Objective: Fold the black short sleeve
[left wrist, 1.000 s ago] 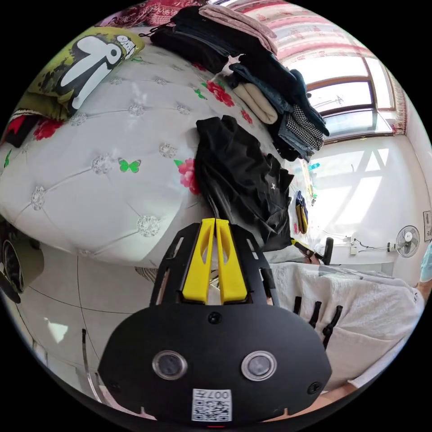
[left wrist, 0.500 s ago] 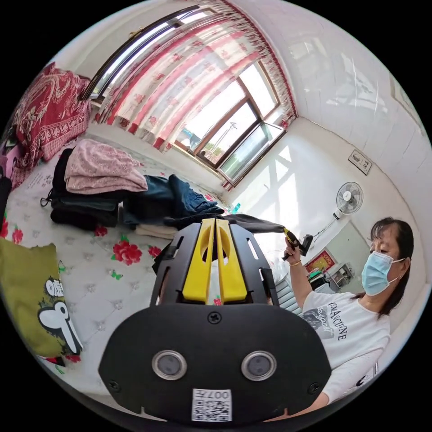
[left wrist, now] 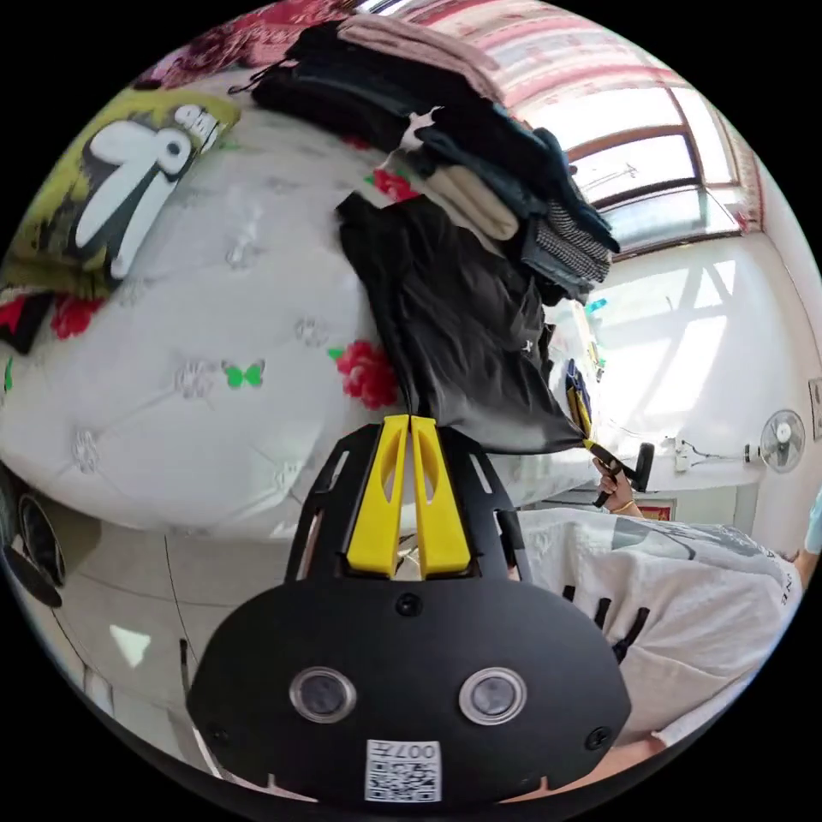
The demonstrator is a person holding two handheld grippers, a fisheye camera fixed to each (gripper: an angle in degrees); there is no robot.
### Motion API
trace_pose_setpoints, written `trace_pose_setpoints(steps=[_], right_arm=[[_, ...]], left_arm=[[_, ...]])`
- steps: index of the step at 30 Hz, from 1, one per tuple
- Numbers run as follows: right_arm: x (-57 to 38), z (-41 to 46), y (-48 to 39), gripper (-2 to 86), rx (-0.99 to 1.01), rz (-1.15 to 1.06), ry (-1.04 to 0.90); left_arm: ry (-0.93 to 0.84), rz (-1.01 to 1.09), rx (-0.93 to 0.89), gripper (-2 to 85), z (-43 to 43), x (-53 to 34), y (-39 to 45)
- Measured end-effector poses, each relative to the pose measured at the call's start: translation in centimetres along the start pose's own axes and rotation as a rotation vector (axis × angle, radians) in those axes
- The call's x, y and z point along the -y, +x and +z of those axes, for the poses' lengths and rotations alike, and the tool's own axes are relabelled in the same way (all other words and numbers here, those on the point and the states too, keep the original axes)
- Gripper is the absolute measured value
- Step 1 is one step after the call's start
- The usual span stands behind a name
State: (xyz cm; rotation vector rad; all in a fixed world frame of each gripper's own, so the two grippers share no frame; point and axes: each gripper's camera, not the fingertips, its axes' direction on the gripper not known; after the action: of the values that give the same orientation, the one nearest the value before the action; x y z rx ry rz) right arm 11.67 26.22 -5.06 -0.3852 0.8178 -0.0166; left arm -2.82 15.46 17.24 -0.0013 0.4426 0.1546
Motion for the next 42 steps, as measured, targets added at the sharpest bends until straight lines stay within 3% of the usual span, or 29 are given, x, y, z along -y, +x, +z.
trace_pose_setpoints(steps=[3,7,10,13,18,27,42], right_arm=[[-1.9,-0.8,1.0,-0.1,-0.058,0.11,0.052],[-2.2,-4.4,-1.1,0.3,-0.144,0.093,0.195],[-0.1,-4.6,-5.0,0.4,-0.162,0.013,0.214],[3.0,-1.7,-10.6,0.0,-0.051,-0.067,0.178],[7.7,4.5,-24.2,-0.2,0.041,-0.245,0.019],[7.2,5.9,-38.6,-0.3,0.065,-0.481,0.051],[7.9,7.4,-42.2,-0.4,0.007,-0.396,0.119]], left_arm=[[0.021,-0.138,0.027,-1.0,0.9,-4.2,-2.1],[0.099,-0.114,0.066,-1.0,-1.6,-6.8,-0.5],[0.086,0.104,0.131,-1.0,-2.4,-5.6,5.5],[0.025,0.355,0.167,-1.0,-0.7,-3.3,13.3],[-0.036,0.683,0.17,-1.0,2.5,-2.4,23.8],[-0.103,0.707,0.197,-1.0,3.5,-2.5,26.3],[-0.095,0.68,0.195,-0.9,3.9,-2.2,25.5]])
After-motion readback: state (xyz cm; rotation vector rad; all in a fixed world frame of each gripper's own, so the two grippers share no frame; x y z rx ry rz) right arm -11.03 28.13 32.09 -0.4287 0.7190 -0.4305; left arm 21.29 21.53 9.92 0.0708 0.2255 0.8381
